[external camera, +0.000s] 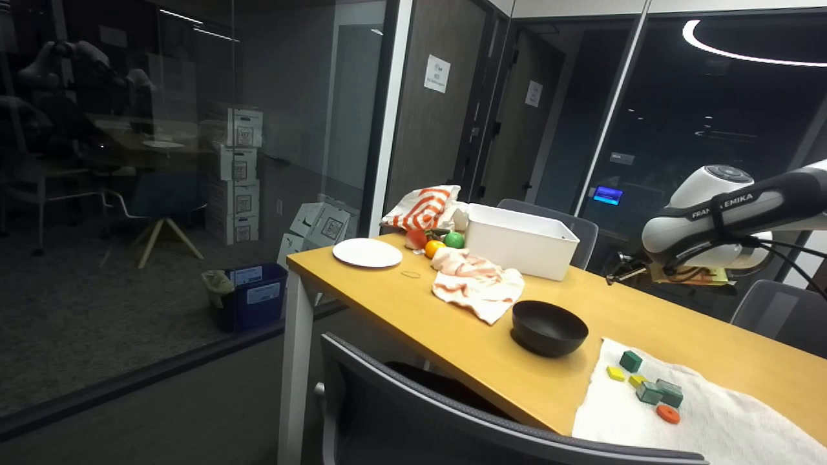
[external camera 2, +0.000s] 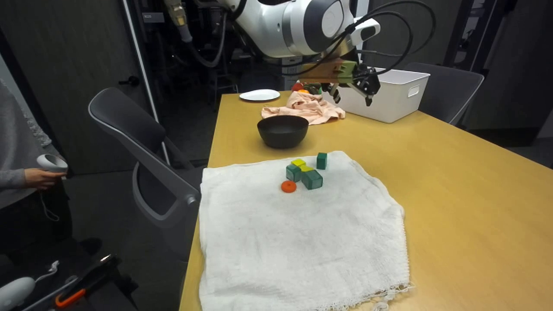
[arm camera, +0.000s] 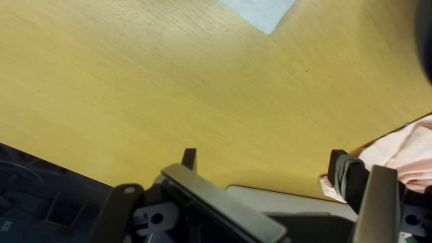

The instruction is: Pour the blocks from the bowl onto the towel and cover the blocks with the towel

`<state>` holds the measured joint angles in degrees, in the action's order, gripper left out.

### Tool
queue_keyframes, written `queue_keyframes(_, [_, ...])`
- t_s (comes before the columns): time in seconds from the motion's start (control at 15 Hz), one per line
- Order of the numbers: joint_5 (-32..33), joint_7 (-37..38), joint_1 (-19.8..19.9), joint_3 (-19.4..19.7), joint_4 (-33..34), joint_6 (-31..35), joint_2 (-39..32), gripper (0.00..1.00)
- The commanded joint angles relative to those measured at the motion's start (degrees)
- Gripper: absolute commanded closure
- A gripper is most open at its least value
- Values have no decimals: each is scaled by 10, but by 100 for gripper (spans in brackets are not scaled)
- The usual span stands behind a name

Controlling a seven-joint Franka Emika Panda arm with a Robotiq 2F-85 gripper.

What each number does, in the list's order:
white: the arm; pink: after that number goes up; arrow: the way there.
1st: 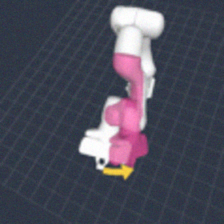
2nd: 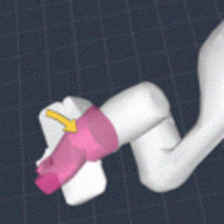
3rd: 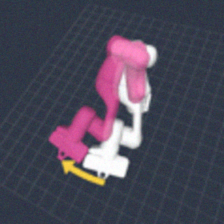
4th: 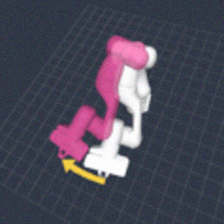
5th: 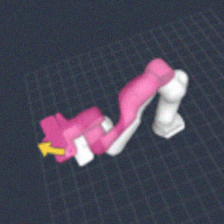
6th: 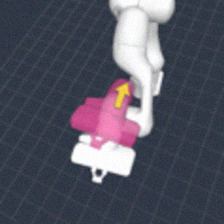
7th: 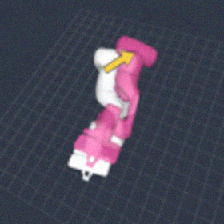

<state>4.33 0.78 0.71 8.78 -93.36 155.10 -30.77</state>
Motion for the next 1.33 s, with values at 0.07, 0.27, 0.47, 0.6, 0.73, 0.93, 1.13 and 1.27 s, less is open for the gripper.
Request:
queue_keyframes(0.07, [21, 34, 7, 20, 94, -52, -68, 0])
queue_keyframes(0.27, [13, 25, 24, 13, 133, -100, -96, 0])
queue_keyframes(0.47, [6, 18, 43, 7, 170, -137, -122, 0])
queue_keyframes(0.6, [-6, 6, 57, -6, 184, -163, -131, 0])
queue_keyframes(0.73, [-16, -3, 66, -21, 181, -185, -133, 0])
queue_keyframes(0.93, [-31, -21, 73, -45, 160, -201, -126, 0])
queue_keyframes(1.13, [-32, -31, 77, -50, 161, -220, -133, 0])
queue_keyframes(1.27, [-32, -34, 81, -48, 169, -232, -143, 0])
